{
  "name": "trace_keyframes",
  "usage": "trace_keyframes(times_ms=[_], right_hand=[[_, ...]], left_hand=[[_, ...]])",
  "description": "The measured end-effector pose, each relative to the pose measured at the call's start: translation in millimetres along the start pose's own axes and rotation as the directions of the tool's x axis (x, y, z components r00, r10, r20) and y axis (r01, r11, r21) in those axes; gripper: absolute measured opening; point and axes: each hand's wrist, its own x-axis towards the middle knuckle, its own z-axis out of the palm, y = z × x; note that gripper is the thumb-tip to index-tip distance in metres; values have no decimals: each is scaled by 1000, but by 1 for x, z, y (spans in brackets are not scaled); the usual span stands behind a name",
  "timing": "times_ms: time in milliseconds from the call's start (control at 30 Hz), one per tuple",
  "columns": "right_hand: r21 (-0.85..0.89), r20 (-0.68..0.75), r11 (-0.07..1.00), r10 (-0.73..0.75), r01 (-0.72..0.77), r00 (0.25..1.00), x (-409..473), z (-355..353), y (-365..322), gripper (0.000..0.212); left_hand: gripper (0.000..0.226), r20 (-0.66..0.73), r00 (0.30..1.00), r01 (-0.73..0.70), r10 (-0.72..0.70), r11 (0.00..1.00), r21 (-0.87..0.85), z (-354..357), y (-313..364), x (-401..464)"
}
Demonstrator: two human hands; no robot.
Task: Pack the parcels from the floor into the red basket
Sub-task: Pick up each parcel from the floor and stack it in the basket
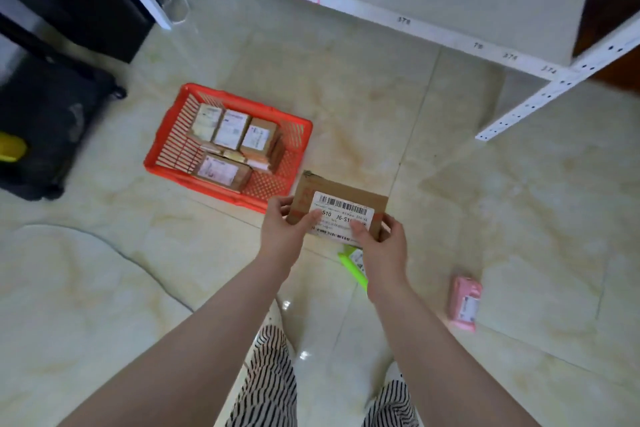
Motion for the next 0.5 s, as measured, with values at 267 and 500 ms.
trace_keyframes(times_ms=[267, 500], right_hand=[[-182, 105, 983, 1, 19, 994, -24, 159, 6, 26], [-239, 181, 971, 45, -1, 982, -8, 261, 0, 13]], left_hand=[[47, -92, 993, 79, -76, 996, 28, -147, 29, 76], [39, -173, 975, 145, -143, 989, 0, -212, 44, 144]])
